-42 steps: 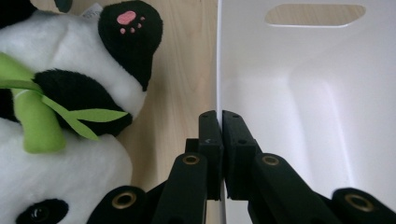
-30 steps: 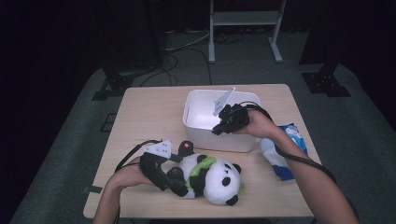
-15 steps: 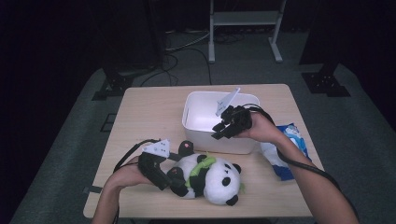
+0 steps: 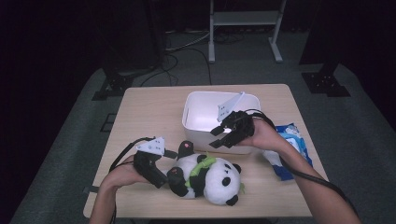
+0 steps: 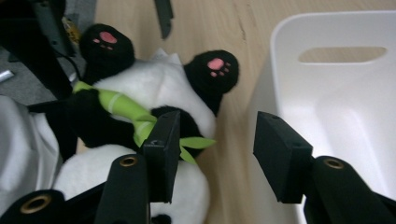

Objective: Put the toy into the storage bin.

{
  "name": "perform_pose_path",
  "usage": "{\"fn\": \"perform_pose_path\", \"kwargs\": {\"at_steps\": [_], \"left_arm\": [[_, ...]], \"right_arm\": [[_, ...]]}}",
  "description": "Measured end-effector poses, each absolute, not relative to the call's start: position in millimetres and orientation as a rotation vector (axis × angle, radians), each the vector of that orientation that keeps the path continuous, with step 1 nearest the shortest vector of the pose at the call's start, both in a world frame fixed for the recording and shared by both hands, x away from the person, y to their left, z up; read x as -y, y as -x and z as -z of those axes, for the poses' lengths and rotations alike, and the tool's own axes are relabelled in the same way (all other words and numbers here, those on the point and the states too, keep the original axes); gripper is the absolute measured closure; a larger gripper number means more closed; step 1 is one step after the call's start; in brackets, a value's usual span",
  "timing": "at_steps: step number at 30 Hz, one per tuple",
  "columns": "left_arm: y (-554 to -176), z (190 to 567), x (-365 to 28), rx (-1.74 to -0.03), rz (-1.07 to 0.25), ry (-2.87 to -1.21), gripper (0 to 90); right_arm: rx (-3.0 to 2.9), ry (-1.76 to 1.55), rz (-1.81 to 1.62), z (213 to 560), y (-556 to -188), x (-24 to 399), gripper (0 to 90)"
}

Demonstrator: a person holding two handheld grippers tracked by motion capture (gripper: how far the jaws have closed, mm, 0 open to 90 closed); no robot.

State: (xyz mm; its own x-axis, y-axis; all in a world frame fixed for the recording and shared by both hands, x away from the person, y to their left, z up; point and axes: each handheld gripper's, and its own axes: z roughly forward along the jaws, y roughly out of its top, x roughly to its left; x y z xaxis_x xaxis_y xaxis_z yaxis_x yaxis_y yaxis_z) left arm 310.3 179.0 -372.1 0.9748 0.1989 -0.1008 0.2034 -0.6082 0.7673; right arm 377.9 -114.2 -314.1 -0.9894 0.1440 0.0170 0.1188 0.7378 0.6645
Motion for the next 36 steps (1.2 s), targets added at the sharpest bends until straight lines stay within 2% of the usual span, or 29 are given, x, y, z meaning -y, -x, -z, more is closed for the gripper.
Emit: {"fn": "perform_pose_path", "kwargs": {"at_steps": [9,23,36], "left_arm": [[-311,370,-187,-0.289,-0.016,-2.232,9.5],[-315,371,-198,-0.340,-0.035,-2.241,9.4],[-315,369,-212,-0.368,-0.043,-2.213,8.2]], "right_arm": [[-3.008,-0.158,-1.039,331,-359,88,39.3],[-3.079,-0.181,-0.880,371,-357,67,30.1],[-3.183,-0.228,-0.877,386,-360,60,22.8]]}}
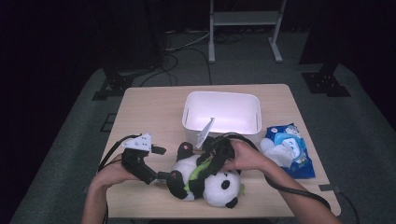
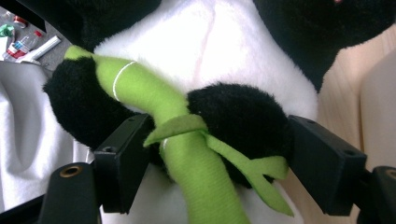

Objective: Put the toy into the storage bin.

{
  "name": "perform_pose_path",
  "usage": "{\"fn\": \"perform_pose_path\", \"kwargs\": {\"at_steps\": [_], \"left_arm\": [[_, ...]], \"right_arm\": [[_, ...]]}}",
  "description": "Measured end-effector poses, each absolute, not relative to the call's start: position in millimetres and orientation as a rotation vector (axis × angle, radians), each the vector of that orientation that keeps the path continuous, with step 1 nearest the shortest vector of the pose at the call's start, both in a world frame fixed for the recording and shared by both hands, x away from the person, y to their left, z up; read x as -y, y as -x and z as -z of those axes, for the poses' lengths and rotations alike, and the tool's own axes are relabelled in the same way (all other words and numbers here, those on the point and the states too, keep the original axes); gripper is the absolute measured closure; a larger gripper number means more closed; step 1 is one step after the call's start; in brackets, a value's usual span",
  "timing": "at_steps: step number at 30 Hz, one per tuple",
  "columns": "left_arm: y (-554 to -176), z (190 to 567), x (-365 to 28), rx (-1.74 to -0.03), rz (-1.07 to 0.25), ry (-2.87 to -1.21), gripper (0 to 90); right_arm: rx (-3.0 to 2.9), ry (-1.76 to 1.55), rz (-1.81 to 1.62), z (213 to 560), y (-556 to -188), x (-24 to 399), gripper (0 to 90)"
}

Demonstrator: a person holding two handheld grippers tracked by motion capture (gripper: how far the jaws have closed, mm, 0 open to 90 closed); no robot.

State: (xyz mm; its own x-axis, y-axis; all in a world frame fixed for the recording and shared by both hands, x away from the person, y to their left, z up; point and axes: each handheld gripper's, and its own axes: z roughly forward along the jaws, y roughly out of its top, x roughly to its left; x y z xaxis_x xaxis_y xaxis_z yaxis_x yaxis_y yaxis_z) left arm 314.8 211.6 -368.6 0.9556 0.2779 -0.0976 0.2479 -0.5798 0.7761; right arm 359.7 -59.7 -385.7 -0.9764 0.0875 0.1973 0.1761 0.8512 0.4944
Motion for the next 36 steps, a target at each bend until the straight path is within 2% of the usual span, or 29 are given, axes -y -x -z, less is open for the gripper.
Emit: {"fn": "perform_pose_path", "kwargs": {"at_steps": [8,21,36], "left_arm": [[-318,371,-222,-0.418,-0.059,-2.210,8.2],[-325,382,-240,-0.515,-0.073,-2.175,8.2],[-329,390,-248,-0.567,-0.090,-2.169,8.2]], "right_arm": [[2.882,0.181,0.830,386,-350,61,23.4],[2.930,0.170,0.909,386,-335,64,41.0],[2.973,0.113,0.947,379,-323,66,47.8]]}}
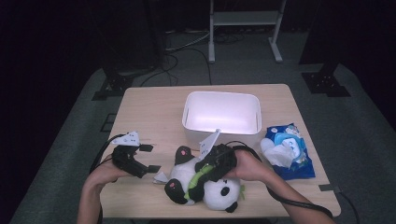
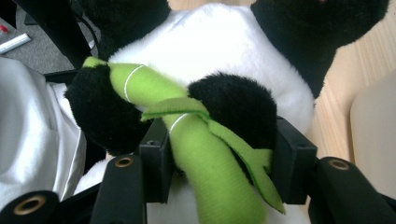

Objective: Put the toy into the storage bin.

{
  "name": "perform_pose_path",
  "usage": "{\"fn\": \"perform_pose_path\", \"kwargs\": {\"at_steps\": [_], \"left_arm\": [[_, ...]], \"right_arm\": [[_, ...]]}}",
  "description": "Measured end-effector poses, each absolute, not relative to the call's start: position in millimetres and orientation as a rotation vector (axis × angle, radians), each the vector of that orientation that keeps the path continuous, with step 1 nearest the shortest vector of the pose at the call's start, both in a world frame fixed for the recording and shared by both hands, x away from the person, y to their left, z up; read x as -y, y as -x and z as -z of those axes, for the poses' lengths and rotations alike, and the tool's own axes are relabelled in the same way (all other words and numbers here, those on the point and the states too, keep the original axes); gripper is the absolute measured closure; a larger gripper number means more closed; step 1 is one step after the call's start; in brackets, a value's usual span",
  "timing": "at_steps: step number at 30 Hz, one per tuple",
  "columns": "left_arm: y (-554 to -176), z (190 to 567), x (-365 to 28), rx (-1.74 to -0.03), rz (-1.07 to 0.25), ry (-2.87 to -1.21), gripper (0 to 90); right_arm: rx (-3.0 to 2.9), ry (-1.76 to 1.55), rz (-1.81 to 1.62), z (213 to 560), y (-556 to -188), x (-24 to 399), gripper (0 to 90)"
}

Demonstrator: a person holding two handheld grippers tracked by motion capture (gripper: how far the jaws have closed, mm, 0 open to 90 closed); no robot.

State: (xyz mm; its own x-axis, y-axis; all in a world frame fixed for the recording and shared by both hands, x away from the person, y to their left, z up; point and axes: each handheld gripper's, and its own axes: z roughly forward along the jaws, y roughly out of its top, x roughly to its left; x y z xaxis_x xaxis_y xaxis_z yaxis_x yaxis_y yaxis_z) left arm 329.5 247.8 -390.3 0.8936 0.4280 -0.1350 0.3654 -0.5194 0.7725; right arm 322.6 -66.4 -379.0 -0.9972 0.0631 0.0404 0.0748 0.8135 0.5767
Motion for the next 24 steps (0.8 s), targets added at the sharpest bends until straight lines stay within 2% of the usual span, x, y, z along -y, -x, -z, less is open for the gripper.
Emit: {"fn": "perform_pose_path", "kwargs": {"at_steps": [24], "left_arm": [[-329,390,-254,-0.564,-0.097,-2.154,8.2]], "right_arm": [[3.001,0.081,0.942,343,-321,74,51.1]]}}
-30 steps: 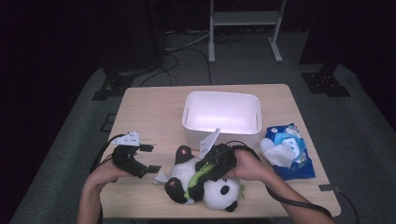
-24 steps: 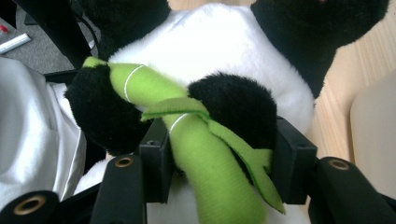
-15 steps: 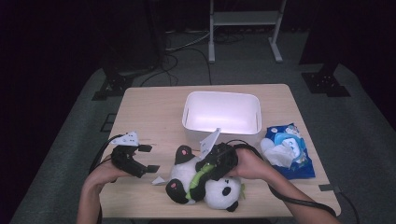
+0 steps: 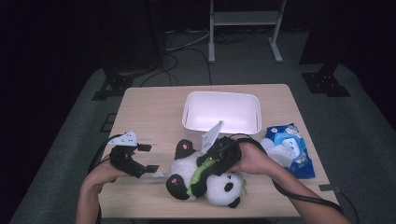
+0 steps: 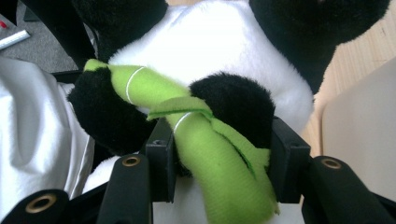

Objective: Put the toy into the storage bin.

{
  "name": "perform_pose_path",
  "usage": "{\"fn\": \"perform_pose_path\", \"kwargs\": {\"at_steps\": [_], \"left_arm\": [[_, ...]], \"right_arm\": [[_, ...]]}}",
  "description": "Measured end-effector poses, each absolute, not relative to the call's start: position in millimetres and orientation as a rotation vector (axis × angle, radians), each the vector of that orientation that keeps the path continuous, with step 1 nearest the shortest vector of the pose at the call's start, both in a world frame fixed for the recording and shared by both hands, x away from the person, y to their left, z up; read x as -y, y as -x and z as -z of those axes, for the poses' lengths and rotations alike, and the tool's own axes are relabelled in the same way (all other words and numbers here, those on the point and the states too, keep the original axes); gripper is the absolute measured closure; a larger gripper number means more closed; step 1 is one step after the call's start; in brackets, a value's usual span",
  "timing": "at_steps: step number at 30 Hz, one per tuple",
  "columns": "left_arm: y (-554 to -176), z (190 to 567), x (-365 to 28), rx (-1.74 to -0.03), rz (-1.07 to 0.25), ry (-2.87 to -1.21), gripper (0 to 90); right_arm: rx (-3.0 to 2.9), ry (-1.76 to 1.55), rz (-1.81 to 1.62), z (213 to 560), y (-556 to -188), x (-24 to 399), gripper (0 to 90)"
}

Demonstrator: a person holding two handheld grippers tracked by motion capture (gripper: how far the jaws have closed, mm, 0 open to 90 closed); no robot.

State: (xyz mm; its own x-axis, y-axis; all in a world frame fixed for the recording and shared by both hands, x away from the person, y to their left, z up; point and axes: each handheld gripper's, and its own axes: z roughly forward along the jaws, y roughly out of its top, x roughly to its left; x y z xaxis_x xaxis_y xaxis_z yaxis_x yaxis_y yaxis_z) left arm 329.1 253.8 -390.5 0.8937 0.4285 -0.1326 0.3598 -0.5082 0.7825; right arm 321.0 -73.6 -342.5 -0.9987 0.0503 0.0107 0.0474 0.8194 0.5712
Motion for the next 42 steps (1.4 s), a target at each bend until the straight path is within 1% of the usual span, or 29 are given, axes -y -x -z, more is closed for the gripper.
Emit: {"fn": "perform_pose_path", "kwargs": {"at_steps": [15,23,32,35,42], "left_arm": [[-331,393,-263,-0.603,-0.115,-2.153,8.2],[-332,395,-270,-0.629,-0.125,-2.146,8.2],[-334,395,-272,-0.643,-0.138,-2.123,8.2],[-335,397,-271,-0.647,-0.130,-2.126,8.2],[-336,400,-268,-0.641,-0.117,-2.137,8.2]], "right_arm": [[-2.977,-0.074,-0.884,310,-313,86,51.1],[-2.960,-0.082,-0.914,293,-313,94,51.1],[-2.932,-0.080,-0.882,267,-310,98,51.1],[-2.917,-0.083,-0.868,254,-308,101,51.1],[-2.903,-0.082,-0.873,237,-310,105,51.0]]}}
